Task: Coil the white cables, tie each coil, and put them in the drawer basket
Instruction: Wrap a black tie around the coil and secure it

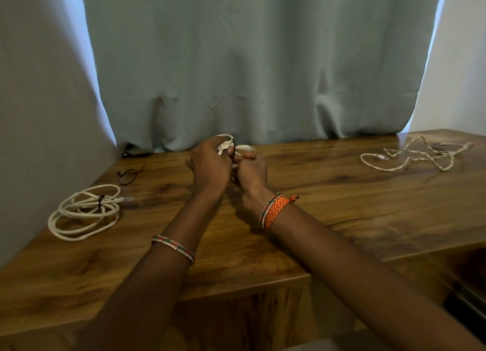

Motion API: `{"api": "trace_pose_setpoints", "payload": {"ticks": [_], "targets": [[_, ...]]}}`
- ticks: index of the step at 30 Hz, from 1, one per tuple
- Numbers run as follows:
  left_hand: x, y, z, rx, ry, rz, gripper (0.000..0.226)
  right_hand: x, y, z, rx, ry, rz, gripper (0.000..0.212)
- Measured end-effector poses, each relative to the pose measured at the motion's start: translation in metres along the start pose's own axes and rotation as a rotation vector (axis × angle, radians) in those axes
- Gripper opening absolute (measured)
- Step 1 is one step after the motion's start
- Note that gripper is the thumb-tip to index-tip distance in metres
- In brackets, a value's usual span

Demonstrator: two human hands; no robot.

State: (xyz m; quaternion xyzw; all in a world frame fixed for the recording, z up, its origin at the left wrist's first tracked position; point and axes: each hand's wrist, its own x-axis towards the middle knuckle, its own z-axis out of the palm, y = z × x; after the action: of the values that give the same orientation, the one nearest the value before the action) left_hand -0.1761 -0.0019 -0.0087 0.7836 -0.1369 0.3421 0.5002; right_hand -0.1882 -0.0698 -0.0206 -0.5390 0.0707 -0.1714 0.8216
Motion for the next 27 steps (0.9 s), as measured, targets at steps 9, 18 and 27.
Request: {"api": "trace_pose_setpoints", "payload": {"ticks": [9, 18, 27], "targets": [[0.006, -0.011, -0.007, 0.006, 0.025, 0.168, 0.019, 0.009, -0.026, -0.017, -0.852, 0.163, -0.768, 0.003], [0.005, -0.013, -0.015, 0.271, -0.106, 0.538, 0.024, 0.028, -0.049, -0.014, -0.917, -0.106, -0.567, 0.033], [0.008, -0.023, -0.006, -0.254, -0.417, 0.116, 0.024, 0.029, -0.057, -0.02, -0.786, 0.06, -0.562, 0.013]]}}
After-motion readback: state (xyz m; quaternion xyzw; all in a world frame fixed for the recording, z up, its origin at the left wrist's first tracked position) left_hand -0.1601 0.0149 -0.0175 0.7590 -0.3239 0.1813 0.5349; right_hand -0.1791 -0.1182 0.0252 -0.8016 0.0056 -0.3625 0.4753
